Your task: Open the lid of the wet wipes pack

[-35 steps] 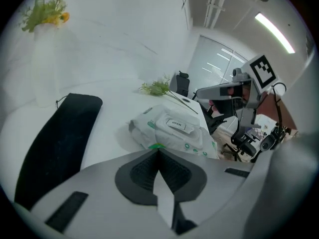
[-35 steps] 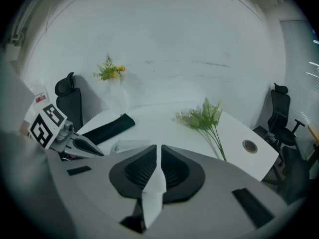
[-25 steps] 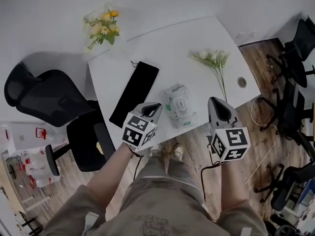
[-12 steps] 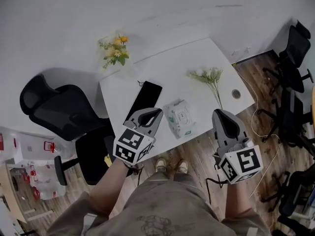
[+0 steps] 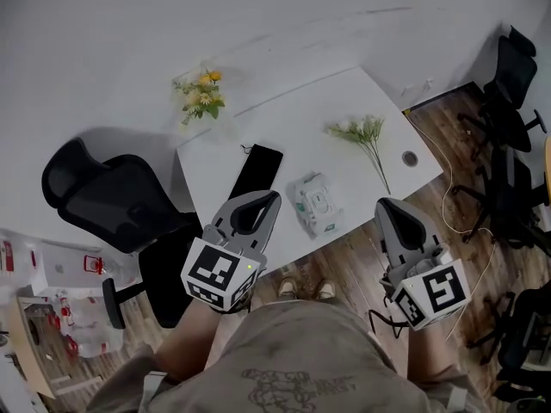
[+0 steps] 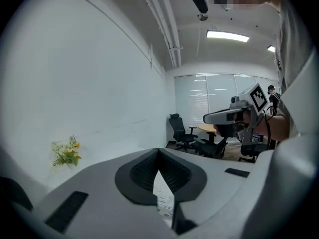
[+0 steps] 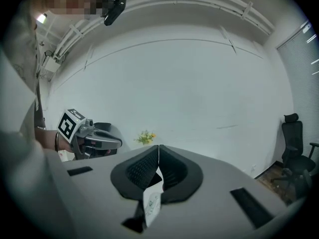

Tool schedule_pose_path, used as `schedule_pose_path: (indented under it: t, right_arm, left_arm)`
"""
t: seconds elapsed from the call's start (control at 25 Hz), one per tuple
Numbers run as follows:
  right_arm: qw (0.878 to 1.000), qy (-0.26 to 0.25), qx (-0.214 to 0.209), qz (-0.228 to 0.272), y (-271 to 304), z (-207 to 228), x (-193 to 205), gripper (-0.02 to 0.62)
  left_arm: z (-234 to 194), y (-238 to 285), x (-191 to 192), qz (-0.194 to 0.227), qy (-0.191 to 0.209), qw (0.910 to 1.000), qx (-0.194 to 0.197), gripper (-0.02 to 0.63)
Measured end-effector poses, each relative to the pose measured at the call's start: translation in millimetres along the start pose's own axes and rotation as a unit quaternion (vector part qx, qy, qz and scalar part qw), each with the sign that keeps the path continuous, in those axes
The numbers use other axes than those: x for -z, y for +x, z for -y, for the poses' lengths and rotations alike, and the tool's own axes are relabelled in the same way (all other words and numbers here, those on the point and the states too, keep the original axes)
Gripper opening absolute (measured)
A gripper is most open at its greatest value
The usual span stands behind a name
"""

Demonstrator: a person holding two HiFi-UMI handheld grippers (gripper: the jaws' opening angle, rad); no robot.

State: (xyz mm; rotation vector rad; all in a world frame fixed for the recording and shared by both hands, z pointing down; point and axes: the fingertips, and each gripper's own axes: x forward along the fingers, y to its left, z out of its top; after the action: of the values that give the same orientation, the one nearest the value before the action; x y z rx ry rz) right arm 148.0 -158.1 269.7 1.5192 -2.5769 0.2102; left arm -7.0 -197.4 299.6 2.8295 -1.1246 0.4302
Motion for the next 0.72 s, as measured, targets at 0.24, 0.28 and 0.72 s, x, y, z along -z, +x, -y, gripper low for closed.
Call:
schedule_pose_path:
  t: [0.24,0.28,0.72]
  right_arm:
    - [1.000,0.003,-0.011,-0.014,-17,-6,9,0.032]
    - [1.000,0.004,-0.013,-0.017,-18,-7,12,0.032]
    - [0.999,0.001,-0.023,-0.032,-11,-8,22,0.032]
  left_arm:
    - [17,-12,6,-0.003,-0.007,1.0000,-0.001,0.015]
    - [19,-13,7,-0.004,-0.010,0.9999,-0.002,0.015]
    - [23,-17,12,-0.009,-0.012,0.9998,-0.012,0.015]
